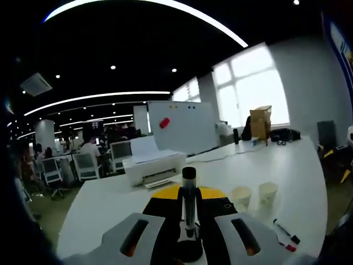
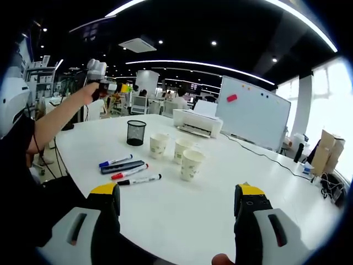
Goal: Place the scattered laser pointers and whiteboard markers into the pen holder and stack the scattered paper cups together
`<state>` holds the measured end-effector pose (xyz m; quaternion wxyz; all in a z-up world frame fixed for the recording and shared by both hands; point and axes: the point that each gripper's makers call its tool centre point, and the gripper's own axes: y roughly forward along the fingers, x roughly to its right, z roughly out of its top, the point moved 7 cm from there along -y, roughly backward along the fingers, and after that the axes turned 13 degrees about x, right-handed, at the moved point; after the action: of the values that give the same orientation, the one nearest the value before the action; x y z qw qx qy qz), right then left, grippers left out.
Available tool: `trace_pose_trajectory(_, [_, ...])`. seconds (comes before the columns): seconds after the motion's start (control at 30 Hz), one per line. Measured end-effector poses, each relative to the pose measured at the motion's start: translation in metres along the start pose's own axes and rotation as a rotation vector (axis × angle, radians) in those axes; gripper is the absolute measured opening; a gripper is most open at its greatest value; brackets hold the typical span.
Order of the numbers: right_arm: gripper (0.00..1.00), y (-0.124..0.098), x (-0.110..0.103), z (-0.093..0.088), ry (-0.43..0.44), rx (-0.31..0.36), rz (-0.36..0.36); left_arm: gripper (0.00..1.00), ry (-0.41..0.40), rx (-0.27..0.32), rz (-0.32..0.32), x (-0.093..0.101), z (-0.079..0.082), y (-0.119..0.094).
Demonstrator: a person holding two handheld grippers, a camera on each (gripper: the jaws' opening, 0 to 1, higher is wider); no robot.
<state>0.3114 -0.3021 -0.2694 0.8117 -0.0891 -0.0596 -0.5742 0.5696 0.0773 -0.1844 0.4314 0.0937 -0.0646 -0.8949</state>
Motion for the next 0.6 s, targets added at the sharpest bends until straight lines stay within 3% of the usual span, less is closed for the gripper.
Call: trace_pose_trajectory(0.6, [0.80,0.000,0.000,-0.002,0.004,-0.006,-0.001,0.14,-0.032,0.000,0.027,-0.007,-0.024,0.004])
